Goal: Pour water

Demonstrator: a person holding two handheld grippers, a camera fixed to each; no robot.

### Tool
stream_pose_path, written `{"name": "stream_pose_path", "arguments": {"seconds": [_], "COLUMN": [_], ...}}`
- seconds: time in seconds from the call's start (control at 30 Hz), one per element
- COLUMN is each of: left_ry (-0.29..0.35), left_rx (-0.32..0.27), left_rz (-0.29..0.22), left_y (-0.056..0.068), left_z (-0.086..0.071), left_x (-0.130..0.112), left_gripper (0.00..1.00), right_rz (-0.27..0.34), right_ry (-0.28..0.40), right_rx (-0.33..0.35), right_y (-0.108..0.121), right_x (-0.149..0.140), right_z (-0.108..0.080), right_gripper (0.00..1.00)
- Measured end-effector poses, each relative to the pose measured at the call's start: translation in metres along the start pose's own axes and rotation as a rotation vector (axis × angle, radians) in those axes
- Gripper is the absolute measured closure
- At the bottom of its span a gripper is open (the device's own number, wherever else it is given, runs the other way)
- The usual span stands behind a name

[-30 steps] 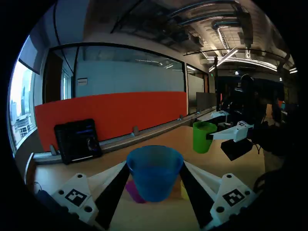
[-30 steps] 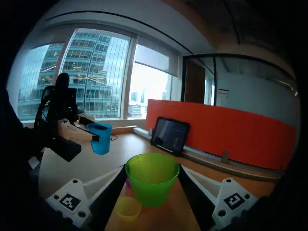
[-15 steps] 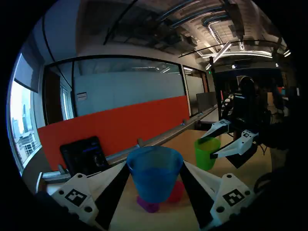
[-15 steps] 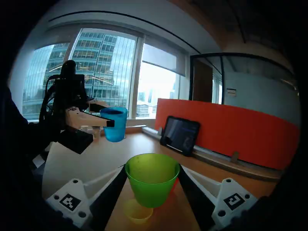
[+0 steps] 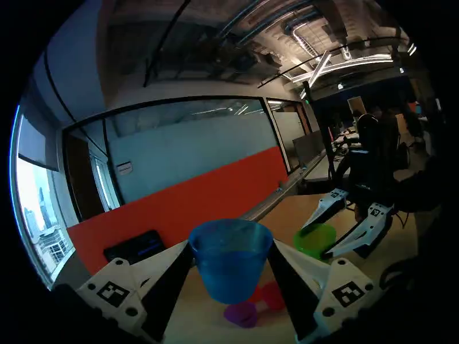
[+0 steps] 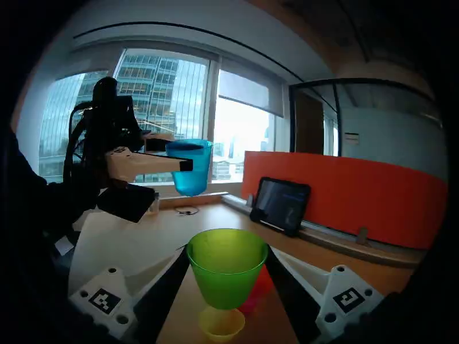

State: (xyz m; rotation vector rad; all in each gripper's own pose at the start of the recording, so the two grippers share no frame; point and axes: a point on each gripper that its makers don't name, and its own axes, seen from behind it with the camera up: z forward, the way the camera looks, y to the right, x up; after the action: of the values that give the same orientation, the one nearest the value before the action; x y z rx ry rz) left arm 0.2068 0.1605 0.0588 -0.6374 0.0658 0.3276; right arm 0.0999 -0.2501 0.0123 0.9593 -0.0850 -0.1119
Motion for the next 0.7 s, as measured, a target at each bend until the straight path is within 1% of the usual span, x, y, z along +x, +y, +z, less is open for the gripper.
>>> {"name": "stream_pose_path", "arguments": {"seconds": [0.17, 0.4, 0.7], "left_ry": [0.017, 0.032, 0.051], "left_rx": [0.009, 0.029, 0.034], "left_rz": [0.046, 0.134, 0.249], "left_y": [-0.001, -0.005, -0.002], "left_z": [0.003, 0.006, 0.011], "left_x": [0.013, 0.029, 0.048], "left_gripper": [0.14, 0.14, 0.14], "right_rz": [0.001, -0.004, -0.011], "right_ry": [0.001, 0.001, 0.003], "right_rx": [0.016, 0.037, 0.065], "right_y": [-0.007, -0.016, -0.029], "right_x": [-0.001, -0.001, -0.003], "right_z": [0.005, 0.010, 0.017], "right_gripper": [0.06, 0.06, 0.06]}}
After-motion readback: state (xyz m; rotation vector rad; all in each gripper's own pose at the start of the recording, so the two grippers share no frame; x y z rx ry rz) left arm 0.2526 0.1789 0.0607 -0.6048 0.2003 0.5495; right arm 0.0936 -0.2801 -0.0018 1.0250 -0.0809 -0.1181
